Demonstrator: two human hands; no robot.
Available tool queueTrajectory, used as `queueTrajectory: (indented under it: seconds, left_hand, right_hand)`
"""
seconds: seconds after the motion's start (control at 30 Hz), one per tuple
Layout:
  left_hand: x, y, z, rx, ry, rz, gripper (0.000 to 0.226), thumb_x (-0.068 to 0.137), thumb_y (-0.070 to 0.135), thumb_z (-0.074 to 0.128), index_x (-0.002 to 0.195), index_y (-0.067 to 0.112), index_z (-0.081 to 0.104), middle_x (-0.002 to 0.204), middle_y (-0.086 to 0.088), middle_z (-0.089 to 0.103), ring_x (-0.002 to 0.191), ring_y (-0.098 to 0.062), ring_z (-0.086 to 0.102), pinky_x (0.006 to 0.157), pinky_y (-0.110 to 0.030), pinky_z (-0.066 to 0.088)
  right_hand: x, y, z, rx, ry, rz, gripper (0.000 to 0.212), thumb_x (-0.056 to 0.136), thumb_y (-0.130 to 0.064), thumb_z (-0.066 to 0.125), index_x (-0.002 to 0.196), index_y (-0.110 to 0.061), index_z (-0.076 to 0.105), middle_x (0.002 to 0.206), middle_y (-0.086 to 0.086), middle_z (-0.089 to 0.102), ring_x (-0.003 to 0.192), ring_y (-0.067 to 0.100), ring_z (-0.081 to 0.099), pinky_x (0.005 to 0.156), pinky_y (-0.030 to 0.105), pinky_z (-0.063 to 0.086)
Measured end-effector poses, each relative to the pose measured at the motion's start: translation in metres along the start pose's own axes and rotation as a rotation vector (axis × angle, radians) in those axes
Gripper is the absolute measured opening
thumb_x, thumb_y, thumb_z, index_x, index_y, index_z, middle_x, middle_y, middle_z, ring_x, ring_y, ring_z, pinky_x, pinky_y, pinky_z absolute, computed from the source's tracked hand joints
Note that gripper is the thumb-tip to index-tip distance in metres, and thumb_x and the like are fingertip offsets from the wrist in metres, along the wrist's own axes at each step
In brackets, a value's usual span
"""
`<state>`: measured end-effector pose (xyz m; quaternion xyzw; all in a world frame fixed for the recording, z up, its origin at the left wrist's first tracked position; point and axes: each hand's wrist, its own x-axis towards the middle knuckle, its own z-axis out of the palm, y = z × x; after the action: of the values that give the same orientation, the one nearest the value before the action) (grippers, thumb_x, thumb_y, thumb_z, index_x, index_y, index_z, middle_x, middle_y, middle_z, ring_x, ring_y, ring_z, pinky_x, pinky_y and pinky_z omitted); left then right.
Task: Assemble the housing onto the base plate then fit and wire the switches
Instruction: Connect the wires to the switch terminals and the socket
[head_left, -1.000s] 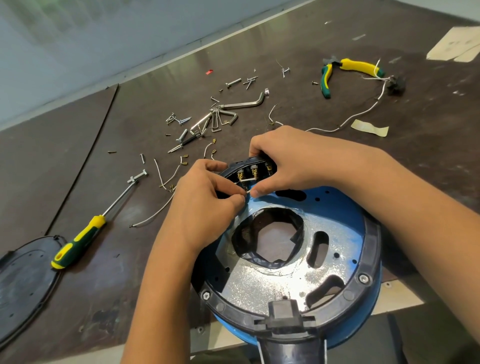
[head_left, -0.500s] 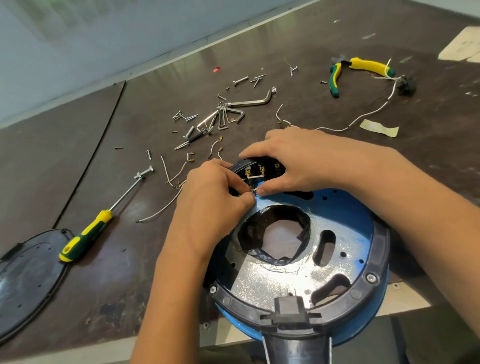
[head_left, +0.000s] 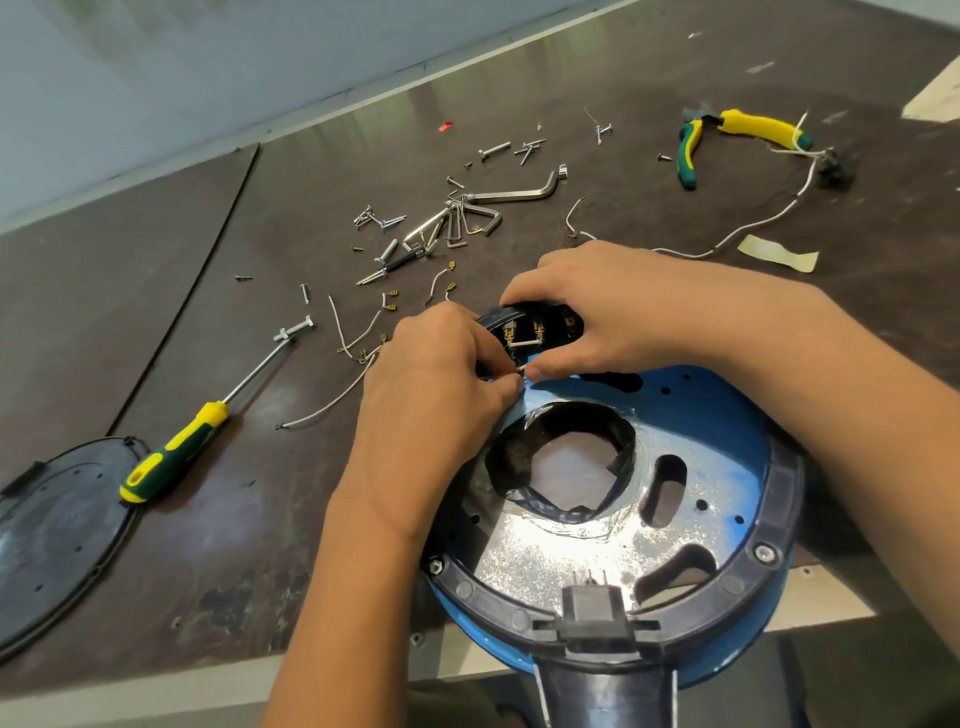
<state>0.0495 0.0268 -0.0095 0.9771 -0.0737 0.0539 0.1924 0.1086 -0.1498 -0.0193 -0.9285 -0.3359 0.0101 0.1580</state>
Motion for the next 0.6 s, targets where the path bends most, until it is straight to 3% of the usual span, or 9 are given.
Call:
queueTrajectory:
  seconds: [0.2, 0.4, 0.6]
  left_hand:
    - [-0.0010, 0.0003, 0.0009, 0.006, 0.004, 0.014, 0.003, 0.078, 0.031, 0.079, 0.080, 0.030, 0.080, 0.101, 0.005, 0.064, 0.092, -0.019, 0.060, 0.075, -0.042, 0.056]
    - [-0.0025, 0.0031, 0.0022, 0.168, 0.032, 0.057, 0.009, 0.081, 0.034, 0.073, 0.085, 0.030, 0.080, 0.110, 0.006, 0.059, 0.093, -0.020, 0.057, 0.064, -0.031, 0.042]
    - [-0.0059, 0.0023, 0.0050, 0.298, 0.036, 0.112, 0.017, 0.086, 0.036, 0.063, 0.093, 0.029, 0.077, 0.121, 0.010, 0.053, 0.098, -0.021, 0.056, 0.063, -0.030, 0.037]
  right_hand:
    - [-0.0001, 0.0011, -0.0002, 0.061, 0.002, 0.006, 0.047, 0.081, -0.057, 0.070, 0.118, -0.031, 0.059, 0.083, -0.020, 0.045, 0.076, -0.001, 0.045, 0.060, 0.019, 0.032]
    - [-0.0011, 0.0004, -0.0003, 0.066, 0.015, 0.019, 0.047, 0.080, -0.054, 0.075, 0.118, -0.032, 0.060, 0.086, -0.017, 0.045, 0.087, 0.009, 0.048, 0.068, 0.031, 0.040]
    - [-0.0001, 0.0014, 0.0011, 0.074, 0.016, 0.025, 0.048, 0.079, -0.049, 0.078, 0.121, -0.032, 0.060, 0.089, -0.018, 0.044, 0.091, 0.009, 0.047, 0.073, 0.032, 0.039]
